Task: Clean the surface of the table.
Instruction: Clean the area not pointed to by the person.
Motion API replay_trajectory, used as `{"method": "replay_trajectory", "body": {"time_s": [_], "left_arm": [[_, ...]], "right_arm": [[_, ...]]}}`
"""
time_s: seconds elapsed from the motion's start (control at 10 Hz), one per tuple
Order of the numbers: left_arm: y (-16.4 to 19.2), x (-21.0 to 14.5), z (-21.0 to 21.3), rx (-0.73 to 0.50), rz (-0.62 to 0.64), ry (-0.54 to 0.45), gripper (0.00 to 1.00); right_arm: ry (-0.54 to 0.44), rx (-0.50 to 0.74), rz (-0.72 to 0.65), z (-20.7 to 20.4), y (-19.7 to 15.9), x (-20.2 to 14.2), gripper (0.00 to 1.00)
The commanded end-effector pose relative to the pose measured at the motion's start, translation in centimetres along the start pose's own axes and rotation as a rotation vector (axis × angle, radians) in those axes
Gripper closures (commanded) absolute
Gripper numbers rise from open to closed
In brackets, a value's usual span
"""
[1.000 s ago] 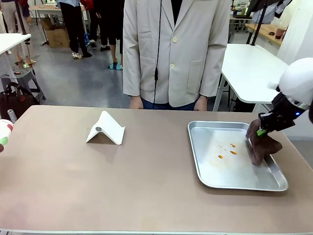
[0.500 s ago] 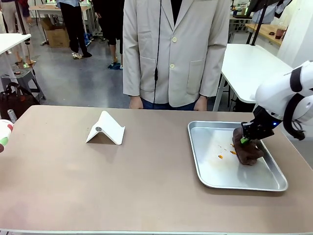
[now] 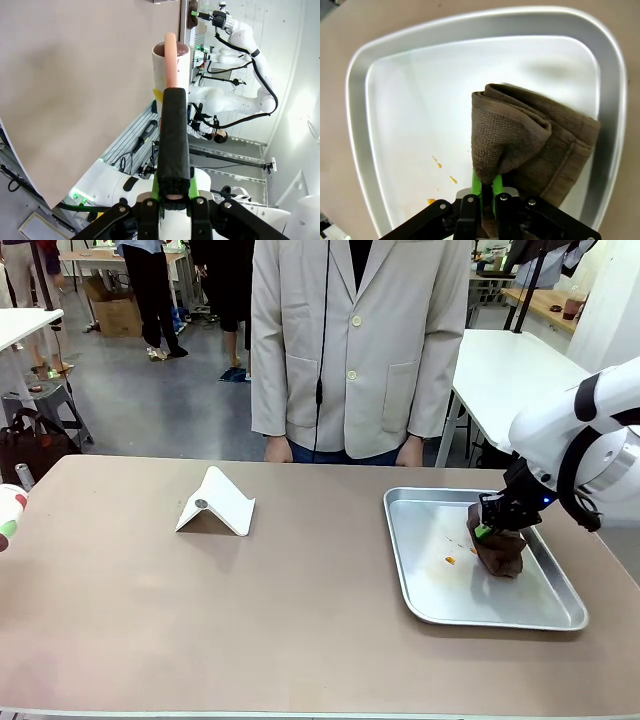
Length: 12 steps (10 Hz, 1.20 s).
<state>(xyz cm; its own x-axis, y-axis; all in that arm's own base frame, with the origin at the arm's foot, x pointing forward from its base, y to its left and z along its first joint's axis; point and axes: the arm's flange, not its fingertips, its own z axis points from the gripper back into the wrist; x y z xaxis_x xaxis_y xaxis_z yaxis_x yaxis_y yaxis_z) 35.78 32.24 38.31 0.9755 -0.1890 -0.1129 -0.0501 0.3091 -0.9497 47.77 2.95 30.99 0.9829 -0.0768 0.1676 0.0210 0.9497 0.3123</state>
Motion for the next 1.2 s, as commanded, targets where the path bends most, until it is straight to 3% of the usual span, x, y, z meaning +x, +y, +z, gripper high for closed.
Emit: {"method": "replay_trajectory", "body": {"time_s": [0.0, 0.7, 1.1], "left_arm": [[-0.7, -0.4, 0.2, -0.007, 0.006, 0.0, 0.97], [-0.7, -0.4, 0.2, -0.007, 0.006, 0.0, 0.97], [-0.7, -0.4, 0.2, -0.007, 0.006, 0.0, 0.97]], "right_arm": [[0.029, 0.065, 0.03, -2.2, 1.1, -0.7, 1.0], [0.097, 0.175, 0.103, -5.7, 5.3, -2.6, 1.0], [0.172, 0.21, 0.251, -6.2, 8.1, -5.8, 1.0]]}}
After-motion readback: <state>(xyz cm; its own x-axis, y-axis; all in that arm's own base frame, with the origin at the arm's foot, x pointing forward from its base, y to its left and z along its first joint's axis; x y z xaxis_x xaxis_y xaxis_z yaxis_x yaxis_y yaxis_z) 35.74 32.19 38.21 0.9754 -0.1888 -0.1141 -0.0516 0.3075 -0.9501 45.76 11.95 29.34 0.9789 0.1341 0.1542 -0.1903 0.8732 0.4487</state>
